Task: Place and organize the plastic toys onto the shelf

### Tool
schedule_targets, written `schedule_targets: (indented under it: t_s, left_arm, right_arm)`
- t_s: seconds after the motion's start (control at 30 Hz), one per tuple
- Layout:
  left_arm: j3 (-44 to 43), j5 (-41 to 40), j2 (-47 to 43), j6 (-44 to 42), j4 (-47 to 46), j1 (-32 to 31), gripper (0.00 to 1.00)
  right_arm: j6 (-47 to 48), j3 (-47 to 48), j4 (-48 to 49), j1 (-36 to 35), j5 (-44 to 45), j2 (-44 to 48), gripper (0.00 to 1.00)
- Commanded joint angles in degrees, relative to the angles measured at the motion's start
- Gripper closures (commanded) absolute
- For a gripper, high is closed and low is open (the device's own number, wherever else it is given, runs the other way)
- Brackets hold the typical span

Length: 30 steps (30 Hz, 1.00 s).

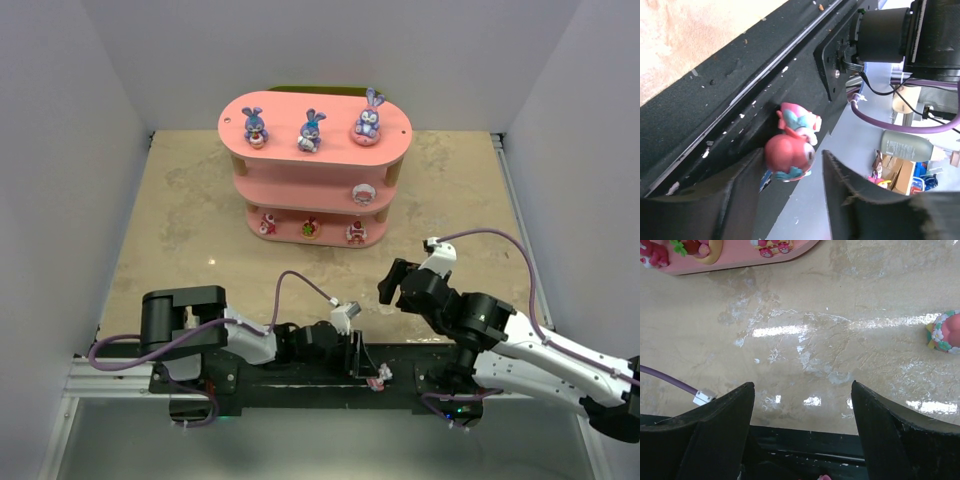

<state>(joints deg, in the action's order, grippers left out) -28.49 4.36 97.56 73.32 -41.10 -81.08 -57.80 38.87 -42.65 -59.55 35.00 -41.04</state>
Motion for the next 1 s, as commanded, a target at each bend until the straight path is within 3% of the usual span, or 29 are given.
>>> schedule_targets:
  t_s: [0.0,0.3,0.67,0.83,0.97]
  left_arm:
    - [-2.4,-2.6,-0.8,-0.4,1.9,-0.3,0.57]
    - [-5.4,-8.1,-4.6,-5.1,12.6,-0.2,1.0]
    - [-9.3,-17.5,-14.2,-15.7,32.6,2.6,1.0]
    - [-12.5,-23.9,-22.0,-21.7,50.0,6.5,1.0]
    - [-12.5,-23.4,-29.3,-25.4,56.2,10.8,1.0]
  right_arm:
    - [0.9,-0.1,0.9,0.2,2.6,1.0,0.19]
    - [2.1,0.3,0.6,0.2,2.5,1.7,0.19]
    - [6.6,1.5,3.7,0.2,-1.0,-0.4,0.19]
    - [15.9,1.5,8.8,0.2,-6.5,0.5,0.19]
    - [26.0,0.6,17.6,0.2,-16.4,2.2,0.17]
